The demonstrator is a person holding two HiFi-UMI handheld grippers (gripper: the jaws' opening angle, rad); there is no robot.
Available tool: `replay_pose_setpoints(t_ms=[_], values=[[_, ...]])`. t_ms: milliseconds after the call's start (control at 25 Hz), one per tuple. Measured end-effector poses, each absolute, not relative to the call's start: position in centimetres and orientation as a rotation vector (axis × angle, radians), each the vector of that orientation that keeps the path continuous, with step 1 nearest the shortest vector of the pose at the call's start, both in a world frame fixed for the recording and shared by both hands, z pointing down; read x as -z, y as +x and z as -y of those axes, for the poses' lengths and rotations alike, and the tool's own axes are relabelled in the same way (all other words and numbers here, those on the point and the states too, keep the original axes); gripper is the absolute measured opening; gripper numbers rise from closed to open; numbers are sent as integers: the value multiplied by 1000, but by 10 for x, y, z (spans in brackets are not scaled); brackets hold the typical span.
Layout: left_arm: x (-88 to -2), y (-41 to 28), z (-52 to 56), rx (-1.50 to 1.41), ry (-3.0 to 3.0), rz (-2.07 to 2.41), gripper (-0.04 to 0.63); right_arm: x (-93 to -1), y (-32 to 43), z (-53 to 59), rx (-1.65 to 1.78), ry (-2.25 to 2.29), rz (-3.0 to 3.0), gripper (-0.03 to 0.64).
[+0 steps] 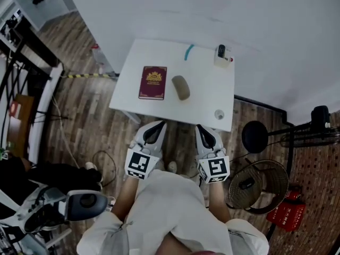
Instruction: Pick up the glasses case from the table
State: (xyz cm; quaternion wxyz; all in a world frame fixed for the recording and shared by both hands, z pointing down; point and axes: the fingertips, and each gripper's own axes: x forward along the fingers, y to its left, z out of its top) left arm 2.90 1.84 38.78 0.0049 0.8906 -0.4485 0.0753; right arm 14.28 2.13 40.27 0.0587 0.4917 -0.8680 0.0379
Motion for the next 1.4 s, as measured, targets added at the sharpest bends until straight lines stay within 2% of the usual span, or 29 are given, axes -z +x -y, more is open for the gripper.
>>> replay_pose_setpoints(t_ms=[1400], values=[[-394,-1,222,-193,2798,1223,18,-406,101,202,-165,1566,2521,5]])
